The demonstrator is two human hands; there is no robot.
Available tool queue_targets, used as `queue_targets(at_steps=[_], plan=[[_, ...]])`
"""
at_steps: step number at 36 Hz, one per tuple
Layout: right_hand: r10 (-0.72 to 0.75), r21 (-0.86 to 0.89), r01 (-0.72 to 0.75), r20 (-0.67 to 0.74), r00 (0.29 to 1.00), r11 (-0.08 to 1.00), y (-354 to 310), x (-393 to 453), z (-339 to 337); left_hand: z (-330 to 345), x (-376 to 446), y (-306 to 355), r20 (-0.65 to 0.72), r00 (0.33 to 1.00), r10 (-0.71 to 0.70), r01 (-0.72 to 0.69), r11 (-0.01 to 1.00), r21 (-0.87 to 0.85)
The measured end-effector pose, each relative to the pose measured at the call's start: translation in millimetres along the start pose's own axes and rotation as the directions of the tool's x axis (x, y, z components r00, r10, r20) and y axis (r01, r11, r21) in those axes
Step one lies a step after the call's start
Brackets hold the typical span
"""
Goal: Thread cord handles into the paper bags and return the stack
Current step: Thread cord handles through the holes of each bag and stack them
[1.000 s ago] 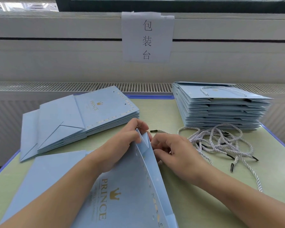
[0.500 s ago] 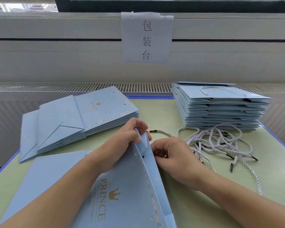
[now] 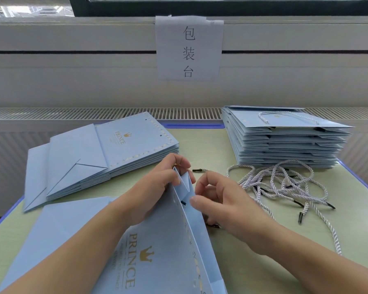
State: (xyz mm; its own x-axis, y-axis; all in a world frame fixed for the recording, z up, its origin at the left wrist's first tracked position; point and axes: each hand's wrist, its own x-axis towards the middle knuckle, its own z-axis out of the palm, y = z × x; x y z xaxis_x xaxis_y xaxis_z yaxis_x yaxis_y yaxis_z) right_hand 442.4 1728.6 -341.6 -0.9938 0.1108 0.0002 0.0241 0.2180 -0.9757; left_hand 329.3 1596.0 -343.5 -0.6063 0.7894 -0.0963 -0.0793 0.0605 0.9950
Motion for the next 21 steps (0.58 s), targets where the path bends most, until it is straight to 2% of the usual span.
queue_targets(at_steps=[4,8,14,21], plan=[[-0.069,-0.163,0.060,-0.050,0.996,0.985,0.8,-2.6,1.0,-0.4,-0.4,-0.6,0.005,1.000,0.005,-0.005,1.000,0.004],[-0.140,-0.398,0.102,-0.068,0.988,0.912,4.0,-1.3,4.8,-0.8,0.6,-1.2,-0.003,1.000,0.004,-0.004,1.000,0.003],[-0.080,-0.434,0.063,-0.021,0.997,0.899,3.7,0.0,9.1,-0.4,1.3,-1.5,-0.019,1.000,0.010,-0.009,1.000,0.020],[-0.071,-0.474,0.044,-0.039,0.997,0.879,2.3,6.7,13.7,0.7,0.4,-1.6,-0.013,1.000,0.014,-0.014,1.000,-0.019]])
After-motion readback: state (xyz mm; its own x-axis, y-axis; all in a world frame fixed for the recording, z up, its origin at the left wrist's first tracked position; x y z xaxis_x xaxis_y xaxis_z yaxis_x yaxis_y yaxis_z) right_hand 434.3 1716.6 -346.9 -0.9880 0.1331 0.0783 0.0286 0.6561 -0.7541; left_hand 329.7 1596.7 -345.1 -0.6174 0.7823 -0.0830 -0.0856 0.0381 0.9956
